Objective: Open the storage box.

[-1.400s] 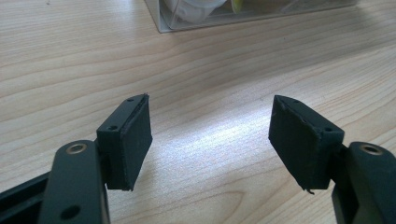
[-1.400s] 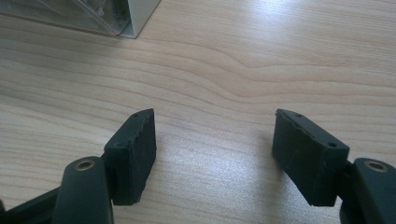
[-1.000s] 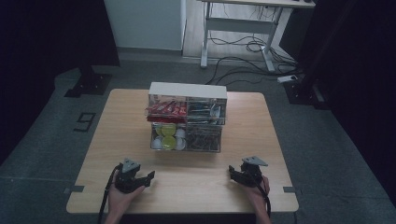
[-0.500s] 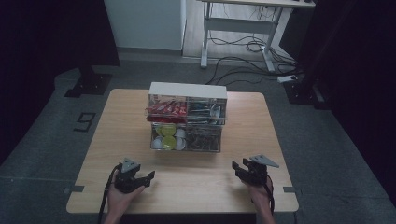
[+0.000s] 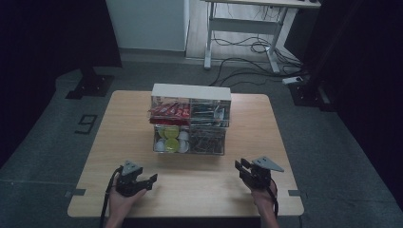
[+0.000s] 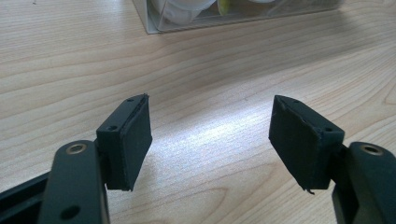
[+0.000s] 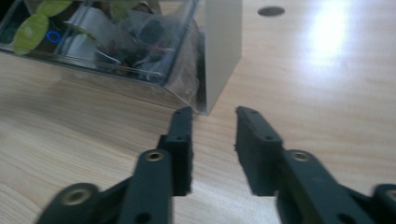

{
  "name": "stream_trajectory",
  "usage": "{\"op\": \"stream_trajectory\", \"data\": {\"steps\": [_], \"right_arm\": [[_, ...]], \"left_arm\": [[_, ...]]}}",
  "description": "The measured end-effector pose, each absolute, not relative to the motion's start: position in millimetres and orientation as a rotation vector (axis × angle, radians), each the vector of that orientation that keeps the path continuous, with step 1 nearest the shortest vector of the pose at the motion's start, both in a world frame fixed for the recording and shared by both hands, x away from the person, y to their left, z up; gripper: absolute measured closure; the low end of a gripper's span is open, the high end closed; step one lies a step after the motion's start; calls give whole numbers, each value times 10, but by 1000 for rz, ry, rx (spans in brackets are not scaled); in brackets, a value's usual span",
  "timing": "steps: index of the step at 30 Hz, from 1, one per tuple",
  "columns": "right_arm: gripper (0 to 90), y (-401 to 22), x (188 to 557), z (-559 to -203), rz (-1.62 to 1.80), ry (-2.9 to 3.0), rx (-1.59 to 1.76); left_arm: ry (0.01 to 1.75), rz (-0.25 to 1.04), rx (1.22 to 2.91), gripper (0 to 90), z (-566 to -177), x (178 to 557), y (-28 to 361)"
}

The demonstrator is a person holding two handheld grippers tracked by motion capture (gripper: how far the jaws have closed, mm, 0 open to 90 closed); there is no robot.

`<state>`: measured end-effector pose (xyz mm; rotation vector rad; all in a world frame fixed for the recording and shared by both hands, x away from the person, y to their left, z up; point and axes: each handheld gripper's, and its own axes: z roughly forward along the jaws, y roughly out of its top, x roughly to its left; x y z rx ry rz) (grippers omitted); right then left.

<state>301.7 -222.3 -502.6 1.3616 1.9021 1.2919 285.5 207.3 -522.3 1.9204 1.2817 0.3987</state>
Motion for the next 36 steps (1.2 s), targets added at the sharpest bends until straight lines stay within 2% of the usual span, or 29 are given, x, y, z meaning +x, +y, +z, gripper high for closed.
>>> {"op": "stream_trajectory", "data": {"steps": [4,14,36], "right_arm": [[776,-2166,3015,-4964,1295,1902,1319],[882,-2026,3088,-4819,1321,1905,1271],[888,-1603,3337,-4649,1449,1961,1206]], "left_arm": [[1279,396,1921,300,-5225,2853,2067],[1281,393,1922,299,-5225,2850,2060],[1286,389,1915,297,-5220,2840,2071]]}}
